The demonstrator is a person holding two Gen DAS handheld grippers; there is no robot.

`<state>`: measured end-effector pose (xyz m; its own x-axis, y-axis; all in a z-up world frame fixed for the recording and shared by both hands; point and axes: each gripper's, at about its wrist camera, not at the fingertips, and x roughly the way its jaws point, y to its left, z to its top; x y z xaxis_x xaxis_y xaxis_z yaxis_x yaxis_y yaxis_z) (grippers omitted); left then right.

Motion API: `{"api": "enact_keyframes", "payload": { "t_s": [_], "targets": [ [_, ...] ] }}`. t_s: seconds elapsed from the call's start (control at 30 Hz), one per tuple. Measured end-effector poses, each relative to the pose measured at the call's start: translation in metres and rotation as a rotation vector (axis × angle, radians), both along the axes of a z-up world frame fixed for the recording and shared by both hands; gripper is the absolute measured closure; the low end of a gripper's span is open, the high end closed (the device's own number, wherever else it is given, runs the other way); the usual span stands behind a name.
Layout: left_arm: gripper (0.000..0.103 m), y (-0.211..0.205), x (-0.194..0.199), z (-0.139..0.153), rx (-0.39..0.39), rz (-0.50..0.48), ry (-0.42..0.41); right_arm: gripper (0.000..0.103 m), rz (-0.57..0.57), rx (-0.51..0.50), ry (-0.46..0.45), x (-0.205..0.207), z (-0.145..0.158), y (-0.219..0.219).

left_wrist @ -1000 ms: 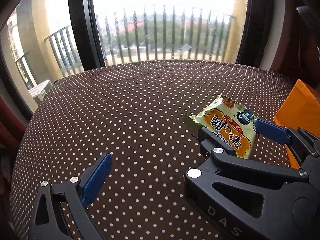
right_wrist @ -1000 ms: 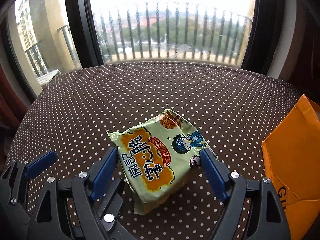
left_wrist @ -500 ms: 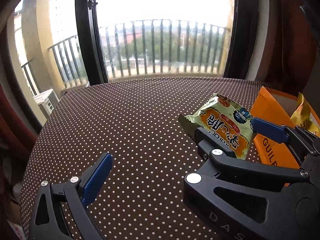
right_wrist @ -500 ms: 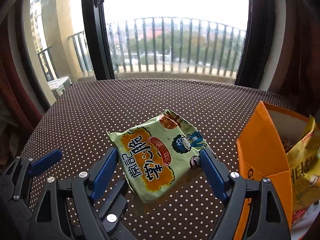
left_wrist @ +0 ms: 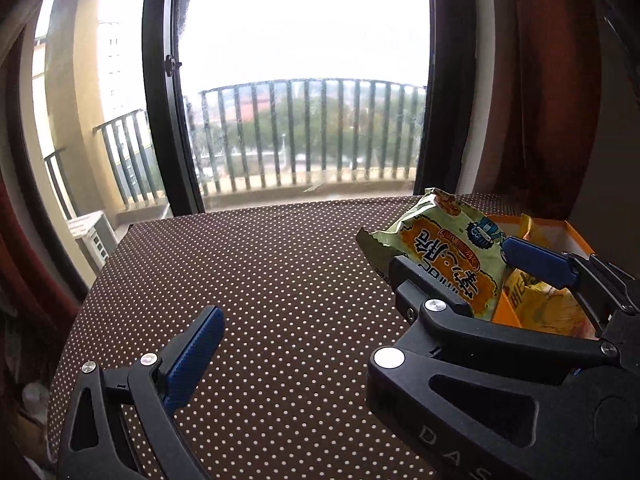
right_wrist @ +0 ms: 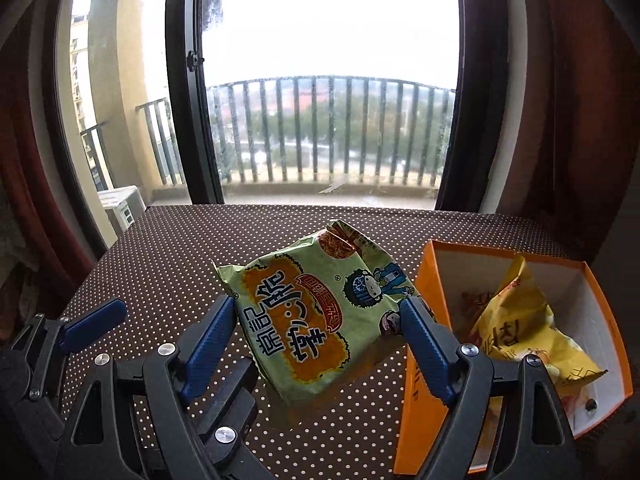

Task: Organize snacks
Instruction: 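Lift and carry the green-yellow packet with the right tool to the box, then open the right tool to drop the packet into the orange box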

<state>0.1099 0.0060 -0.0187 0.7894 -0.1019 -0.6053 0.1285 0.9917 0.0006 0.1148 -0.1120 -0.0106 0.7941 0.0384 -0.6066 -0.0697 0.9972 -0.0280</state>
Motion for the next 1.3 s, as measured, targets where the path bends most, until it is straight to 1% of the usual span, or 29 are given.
{"api": "enact_keyframes", "payload": {
  "t_s": [0.03, 0.2, 0.5, 0.57, 0.97, 1.07, 1.2, 1.23, 1.3],
  "targets": [
    [0.004, 0.000, 0.006, -0.001, -0.001, -0.004, -0.002, 0.019, -0.006, 0.001, -0.004, -0.002, 0.001, -0.004],
    [0.004, -0.023, 0.001, 0.002, 0.007, -0.033, -0.009, 0.019, -0.034, 0.009, -0.015, -0.010, 0.005, -0.023],
    [0.004, -0.059, 0.003, -0.003, 0.034, -0.094, -0.003, 0.019, -0.094, 0.037, -0.016, -0.025, 0.002, -0.066],
    [0.004, -0.055, 0.014, -0.005, 0.041, -0.105, 0.003, 0.019, -0.106, 0.045, -0.014, -0.027, 0.000, -0.075],
    [0.004, -0.099, 0.025, -0.024, 0.097, -0.161, 0.057, 0.019, -0.178, 0.112, 0.040, -0.024, -0.029, -0.123],
    [0.004, -0.109, 0.029, -0.031, 0.098, -0.168, 0.075, 0.019, -0.188, 0.117, 0.051, -0.020, -0.035, -0.128],
    [0.004, -0.109, 0.040, -0.039, 0.099, -0.174, 0.094, 0.018, -0.198, 0.127, 0.060, -0.017, -0.043, -0.139],
    [0.004, -0.113, 0.035, -0.039, 0.099, -0.175, 0.097, 0.017, -0.201, 0.133, 0.061, -0.016, -0.045, -0.140],
    [0.004, -0.114, 0.037, -0.041, 0.096, -0.178, 0.104, 0.017, -0.211, 0.139, 0.066, -0.013, -0.049, -0.143]
  ]
}}
